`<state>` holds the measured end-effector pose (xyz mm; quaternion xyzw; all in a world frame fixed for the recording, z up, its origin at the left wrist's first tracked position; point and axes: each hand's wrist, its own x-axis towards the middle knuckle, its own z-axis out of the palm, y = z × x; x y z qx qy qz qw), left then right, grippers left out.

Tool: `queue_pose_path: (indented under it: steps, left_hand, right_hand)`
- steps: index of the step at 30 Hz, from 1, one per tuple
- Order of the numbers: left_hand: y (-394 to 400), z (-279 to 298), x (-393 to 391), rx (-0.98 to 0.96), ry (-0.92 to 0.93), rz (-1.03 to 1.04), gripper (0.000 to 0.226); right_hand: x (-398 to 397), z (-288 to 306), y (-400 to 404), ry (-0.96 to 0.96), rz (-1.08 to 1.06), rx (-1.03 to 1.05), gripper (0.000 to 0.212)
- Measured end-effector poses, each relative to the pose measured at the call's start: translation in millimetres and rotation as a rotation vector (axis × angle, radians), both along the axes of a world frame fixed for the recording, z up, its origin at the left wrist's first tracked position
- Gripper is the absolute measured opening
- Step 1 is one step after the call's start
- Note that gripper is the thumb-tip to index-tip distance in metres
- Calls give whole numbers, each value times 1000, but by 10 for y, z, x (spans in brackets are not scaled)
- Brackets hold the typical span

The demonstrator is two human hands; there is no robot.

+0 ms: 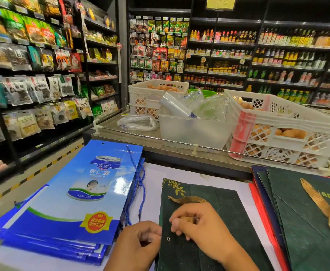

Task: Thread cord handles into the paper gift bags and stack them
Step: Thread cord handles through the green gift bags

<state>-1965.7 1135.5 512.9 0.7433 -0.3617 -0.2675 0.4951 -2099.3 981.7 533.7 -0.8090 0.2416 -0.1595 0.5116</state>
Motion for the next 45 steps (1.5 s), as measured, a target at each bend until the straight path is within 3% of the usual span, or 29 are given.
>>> queue_pose_path:
  steps: [5,10,17,21,25,29,35,45]
  left_hand:
    - [15,12,0,-20,-11,10,19]
    - [-8,-74,46,33,-34,-71,26]
    - [-12,-120,88,16,47,-114,12]
    - [-57,-127,69,-12,131,-55,17]
    - [-58,-101,37,-17,67,-43,48]
    - [-137,-114,77,42,57,-5,15]
    - [-157,-94,87,83,30,-4,23]
    - [-140,-150,74,70,-41,5,16]
  right_hand:
    - [-16,35,-12,87,86,-93,12]
    - [16,25,7,100,137,-109,9]
    - [33,-1,44,98,83,-162,5]
    - [39,1,47,82,60,-174,6]
    - [34,9,42,86,74,-163,7]
    - [29,37,35,60,62,-128,5]
    - [32,38,34,52,112,-108,7]
    - [3,52,32,86,129,-122,15]
